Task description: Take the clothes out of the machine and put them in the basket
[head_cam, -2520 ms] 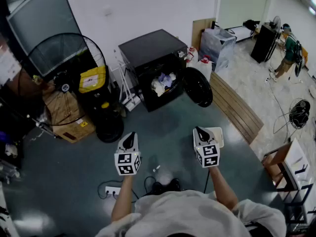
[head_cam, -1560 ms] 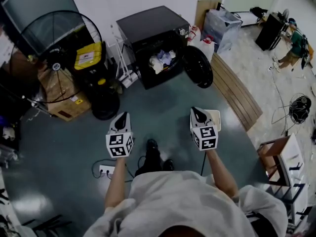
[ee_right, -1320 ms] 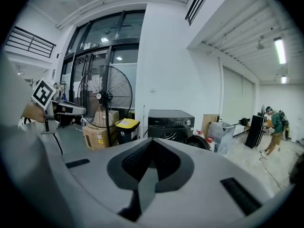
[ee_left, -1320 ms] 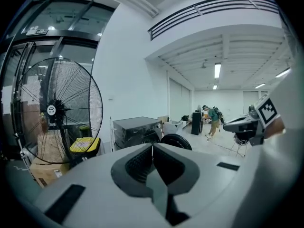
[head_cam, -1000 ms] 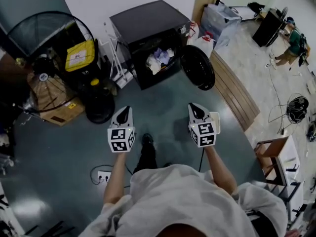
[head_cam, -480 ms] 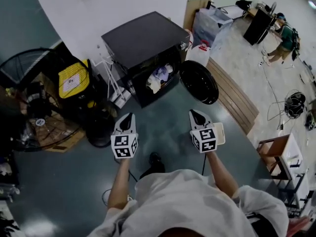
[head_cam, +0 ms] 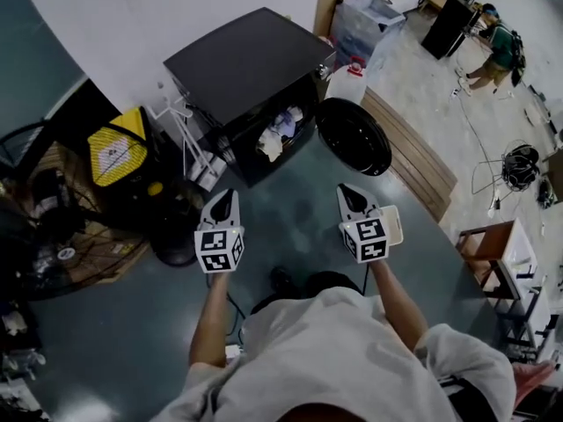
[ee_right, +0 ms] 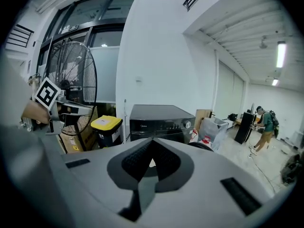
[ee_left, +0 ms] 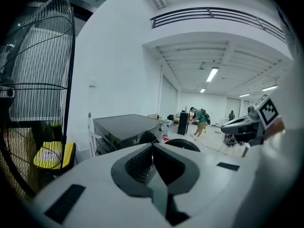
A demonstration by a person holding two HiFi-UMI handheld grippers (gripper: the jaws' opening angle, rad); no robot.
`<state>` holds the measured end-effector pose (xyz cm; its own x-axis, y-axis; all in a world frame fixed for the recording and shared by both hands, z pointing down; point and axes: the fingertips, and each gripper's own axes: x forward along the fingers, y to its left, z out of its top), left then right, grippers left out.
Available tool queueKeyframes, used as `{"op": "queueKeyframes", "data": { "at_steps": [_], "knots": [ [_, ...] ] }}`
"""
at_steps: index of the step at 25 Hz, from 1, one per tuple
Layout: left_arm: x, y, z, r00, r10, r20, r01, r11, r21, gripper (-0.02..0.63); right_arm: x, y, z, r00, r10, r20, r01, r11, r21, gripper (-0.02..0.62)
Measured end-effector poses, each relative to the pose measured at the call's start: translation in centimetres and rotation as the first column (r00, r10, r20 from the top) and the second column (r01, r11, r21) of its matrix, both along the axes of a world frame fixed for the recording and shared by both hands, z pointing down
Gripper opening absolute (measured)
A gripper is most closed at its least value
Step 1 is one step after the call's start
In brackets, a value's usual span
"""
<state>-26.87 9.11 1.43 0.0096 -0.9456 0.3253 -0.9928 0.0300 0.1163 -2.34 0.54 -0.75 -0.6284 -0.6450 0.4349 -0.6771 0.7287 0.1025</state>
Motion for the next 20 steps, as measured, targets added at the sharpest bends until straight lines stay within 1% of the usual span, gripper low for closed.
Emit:
{"op": "queueKeyframes", "data": {
  "at_steps": [7, 11, 16, 20],
  "knots": [
    [0.8, -2.2, 2.0, 1.000, 0.031, -0.005, -0.031, 0.998, -0.048, 0.025, 0.1, -2.4, 1.6, 1.000, 0.005, -0.009, -0.005, 1.000, -0.022, 0.023],
    [0.9, -3.9, 3.1, 1.000, 0.028, -0.008, -0.028, 0.997, -0.069, 0.025, -0.1, -4.0, 2.9, 1.000, -0.009, -0.015, 0.009, 0.999, -0.045, 0.023],
    [0.0, -8.3, 4.4, 1.000, 0.004, 0.005, -0.003, 0.996, -0.093, 0.025, -1.0, -8.8, 4.6, 1.000, -0.023, 0.002, 0.023, 0.998, -0.065, 0.023],
    [0.6, -11.8, 5.5, 1.000, -0.004, 0.003, 0.004, 0.992, -0.125, 0.025, -1.5, -12.8, 5.4, 0.999, -0.029, 0.014, 0.030, 0.996, -0.079, 0.023]
  ]
}}
